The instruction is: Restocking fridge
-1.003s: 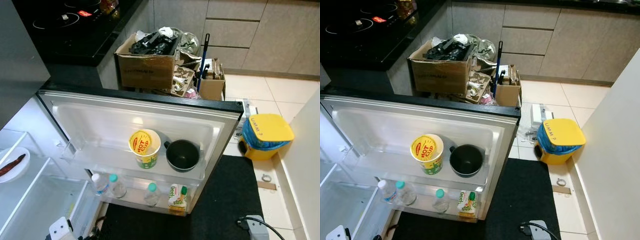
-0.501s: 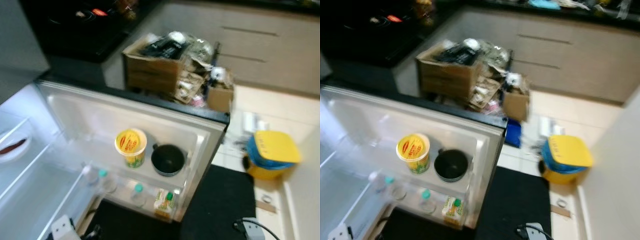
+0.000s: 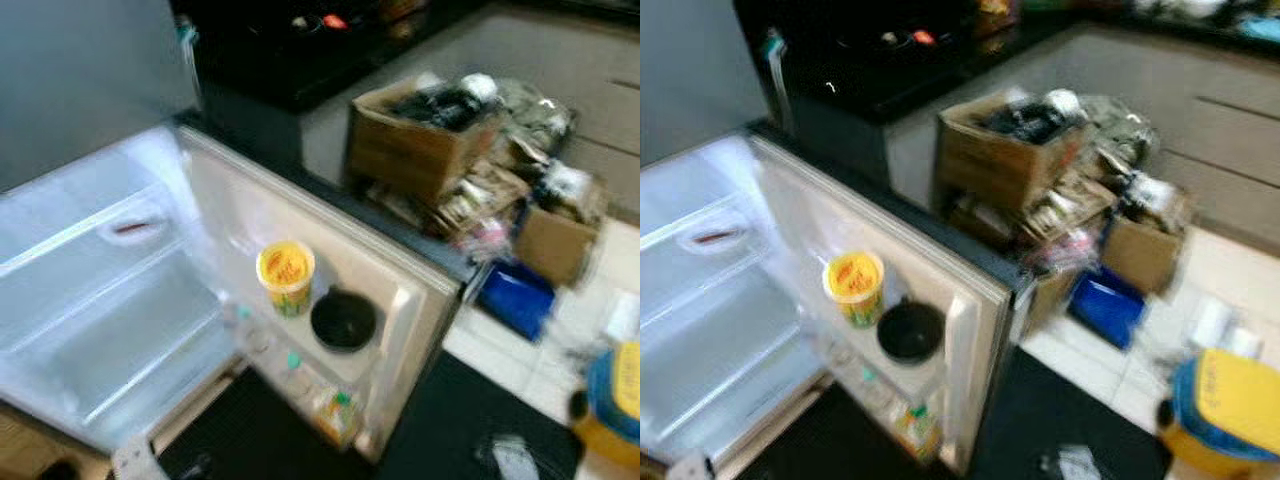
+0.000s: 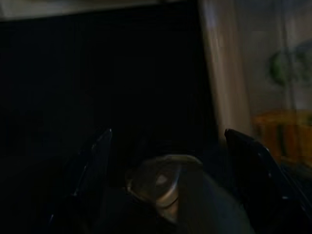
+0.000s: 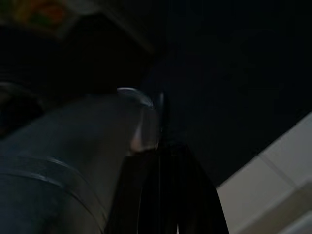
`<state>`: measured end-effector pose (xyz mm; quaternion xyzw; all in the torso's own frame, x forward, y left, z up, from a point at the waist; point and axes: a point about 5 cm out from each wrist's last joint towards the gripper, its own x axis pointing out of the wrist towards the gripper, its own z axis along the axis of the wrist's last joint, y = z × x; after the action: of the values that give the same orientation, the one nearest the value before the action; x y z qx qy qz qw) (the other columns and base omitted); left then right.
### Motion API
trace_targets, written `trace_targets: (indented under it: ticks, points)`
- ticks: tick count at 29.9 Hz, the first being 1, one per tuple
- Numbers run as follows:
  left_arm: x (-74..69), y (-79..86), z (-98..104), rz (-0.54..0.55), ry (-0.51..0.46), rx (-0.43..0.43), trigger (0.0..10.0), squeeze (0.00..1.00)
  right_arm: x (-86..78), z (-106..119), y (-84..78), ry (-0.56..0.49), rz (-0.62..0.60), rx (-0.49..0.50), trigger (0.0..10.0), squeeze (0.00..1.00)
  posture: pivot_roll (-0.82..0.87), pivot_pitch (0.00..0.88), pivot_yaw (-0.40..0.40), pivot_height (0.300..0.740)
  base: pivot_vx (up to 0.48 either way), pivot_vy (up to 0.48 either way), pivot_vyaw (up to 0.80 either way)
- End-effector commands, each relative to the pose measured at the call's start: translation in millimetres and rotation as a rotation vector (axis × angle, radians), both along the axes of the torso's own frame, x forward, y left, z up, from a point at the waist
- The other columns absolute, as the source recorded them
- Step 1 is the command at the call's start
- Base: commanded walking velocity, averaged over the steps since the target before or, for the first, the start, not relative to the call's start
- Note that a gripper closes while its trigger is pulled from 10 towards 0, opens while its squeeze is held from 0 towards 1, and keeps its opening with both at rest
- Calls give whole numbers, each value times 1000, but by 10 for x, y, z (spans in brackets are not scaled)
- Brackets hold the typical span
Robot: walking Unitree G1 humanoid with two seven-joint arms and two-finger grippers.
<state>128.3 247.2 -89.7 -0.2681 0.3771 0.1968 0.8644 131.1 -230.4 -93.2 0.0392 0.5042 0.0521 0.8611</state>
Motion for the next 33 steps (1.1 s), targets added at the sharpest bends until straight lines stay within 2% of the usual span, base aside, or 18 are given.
trace_targets:
  ticks: [1,16,25,33]
  points:
    - [-8,-4,-4,-6,5,2,10000,0,-6,-11,36,1,-12,13,10000,0,-58,68,-23,740,0,-465,788]
    - [-14,-15,-12,-4,15,-7,10000,0,-13,-17,55,4,-7,17,10000,0,-60,72,-19,740,0,-427,785]
    - [8,-49,-15,-16,14,-11,10000,0,33,-4,40,-1,-27,0,10000,0,-63,70,-17,740,0,0,0]
    - [11,-68,-18,-26,12,-20,10000,0,221,65,74,-71,-24,23,10000,0,-60,71,-17,740,0,-471,0]
